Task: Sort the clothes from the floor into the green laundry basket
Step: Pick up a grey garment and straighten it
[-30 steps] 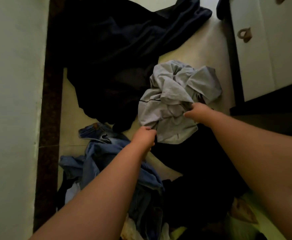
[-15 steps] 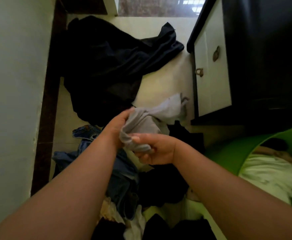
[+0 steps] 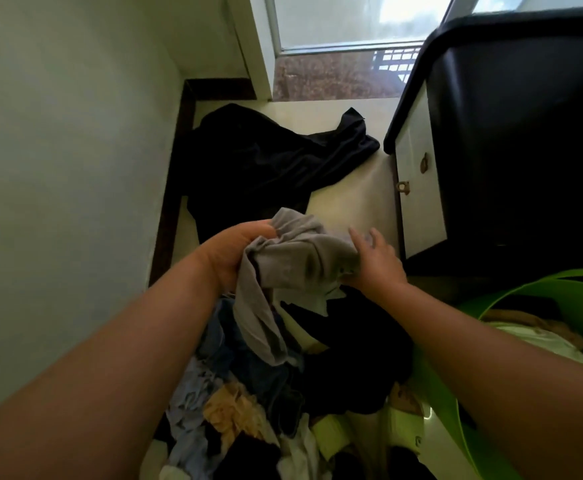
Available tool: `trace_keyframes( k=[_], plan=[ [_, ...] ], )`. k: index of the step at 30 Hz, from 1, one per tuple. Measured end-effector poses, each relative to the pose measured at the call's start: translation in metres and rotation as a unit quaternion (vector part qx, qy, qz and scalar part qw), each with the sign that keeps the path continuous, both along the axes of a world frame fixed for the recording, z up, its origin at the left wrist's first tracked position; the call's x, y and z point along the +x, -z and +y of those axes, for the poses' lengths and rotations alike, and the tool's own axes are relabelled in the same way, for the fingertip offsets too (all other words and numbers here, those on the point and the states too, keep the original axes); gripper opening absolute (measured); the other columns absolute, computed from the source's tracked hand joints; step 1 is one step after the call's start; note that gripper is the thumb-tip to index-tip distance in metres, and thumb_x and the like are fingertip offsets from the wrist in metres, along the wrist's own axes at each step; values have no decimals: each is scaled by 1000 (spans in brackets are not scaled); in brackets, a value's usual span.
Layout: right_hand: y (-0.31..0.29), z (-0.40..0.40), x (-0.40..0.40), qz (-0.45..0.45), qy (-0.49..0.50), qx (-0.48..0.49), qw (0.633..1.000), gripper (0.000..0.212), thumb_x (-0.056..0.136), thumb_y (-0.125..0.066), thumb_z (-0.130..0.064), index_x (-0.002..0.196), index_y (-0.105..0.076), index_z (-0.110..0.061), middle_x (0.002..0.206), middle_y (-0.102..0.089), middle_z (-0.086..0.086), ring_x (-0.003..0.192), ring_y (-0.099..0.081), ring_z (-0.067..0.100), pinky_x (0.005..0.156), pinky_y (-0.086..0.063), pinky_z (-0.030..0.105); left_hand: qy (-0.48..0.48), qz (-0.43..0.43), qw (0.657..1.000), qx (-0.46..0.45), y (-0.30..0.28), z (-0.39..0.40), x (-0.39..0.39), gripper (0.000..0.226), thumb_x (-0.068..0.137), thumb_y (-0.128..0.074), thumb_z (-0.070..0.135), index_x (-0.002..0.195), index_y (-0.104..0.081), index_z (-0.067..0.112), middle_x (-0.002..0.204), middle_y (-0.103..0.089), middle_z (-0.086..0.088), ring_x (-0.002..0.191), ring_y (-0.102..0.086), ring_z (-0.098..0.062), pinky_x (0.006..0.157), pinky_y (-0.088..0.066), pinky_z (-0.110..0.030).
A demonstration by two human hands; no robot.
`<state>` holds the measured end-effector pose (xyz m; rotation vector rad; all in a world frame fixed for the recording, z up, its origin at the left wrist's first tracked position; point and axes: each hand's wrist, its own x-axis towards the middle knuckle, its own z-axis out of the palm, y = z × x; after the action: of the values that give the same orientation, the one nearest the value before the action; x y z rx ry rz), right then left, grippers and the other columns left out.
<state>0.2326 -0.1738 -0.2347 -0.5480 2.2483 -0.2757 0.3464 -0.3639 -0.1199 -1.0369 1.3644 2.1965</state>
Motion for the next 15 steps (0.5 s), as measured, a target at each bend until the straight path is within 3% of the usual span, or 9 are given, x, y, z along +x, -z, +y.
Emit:
trace_keyframes(
  k=[2, 3, 6, 9, 12, 15],
  plan=[
    [-14, -11, -16, 17, 0, -49, 999, 42, 89, -61, -29, 129, -51, -35, 146, -41, 8, 128, -43, 31, 107, -39, 46, 2, 11, 999, -46, -25, -7, 1, 30, 97, -31, -1, 79, -54, 6, 54, -63, 3, 51, -59, -9, 51, -51, -17],
    [-28, -16, -26, 4, 38, -84, 996, 28, 93, -55, -21, 118, -59, -29, 130, -55, 9, 116, -53, 29, 100, -45, 44, -17, 7, 997, -68, -38, -16, 3, 27, 97, -36, 5, 78, -56, 6, 56, -63, 2, 55, -60, -11, 52, -52, -17],
    [-73, -22, -57, -29, 165, -193, 967, 26, 96, -42, -15, 111, -63, -17, 105, -64, 13, 99, -60, 31, 89, -52, 48, -82, -10, 991, -104, -70, -50, 8, 27, 93, -53, 30, 93, -67, 6, 77, -71, -9, 67, -68, -18, 59, -56, -24],
    [-114, -28, -85, 7, 117, -227, 967, 26, 97, -46, -29, 98, -64, -11, 94, -63, 13, 88, -58, 29, 78, -48, 42, -64, -76, 971, -218, -78, -78, 17, 67, 65, -78, 54, 112, -68, 8, 106, -70, -19, 96, -67, -33, 86, -56, -44],
    [-154, -40, -99, 44, 49, -218, 974, 18, 97, -47, -28, 95, -62, -19, 94, -60, 9, 88, -54, 25, 76, -44, 34, -100, -82, 962, -241, -97, -82, 20, 57, 71, -76, 45, 112, -69, 6, 108, -69, -22, 102, -64, -39, 95, -50, -52],
    [-169, -51, -99, 66, 45, -177, 981, 29, 99, -44, -28, 107, -65, -10, 103, -63, 18, 95, -58, 34, 87, -49, 45, -107, -81, 959, -248, -116, -74, 8, 49, 77, -72, 42, 115, -69, 10, 114, -67, -21, 104, -63, -37, 97, -50, -50]
  ],
)
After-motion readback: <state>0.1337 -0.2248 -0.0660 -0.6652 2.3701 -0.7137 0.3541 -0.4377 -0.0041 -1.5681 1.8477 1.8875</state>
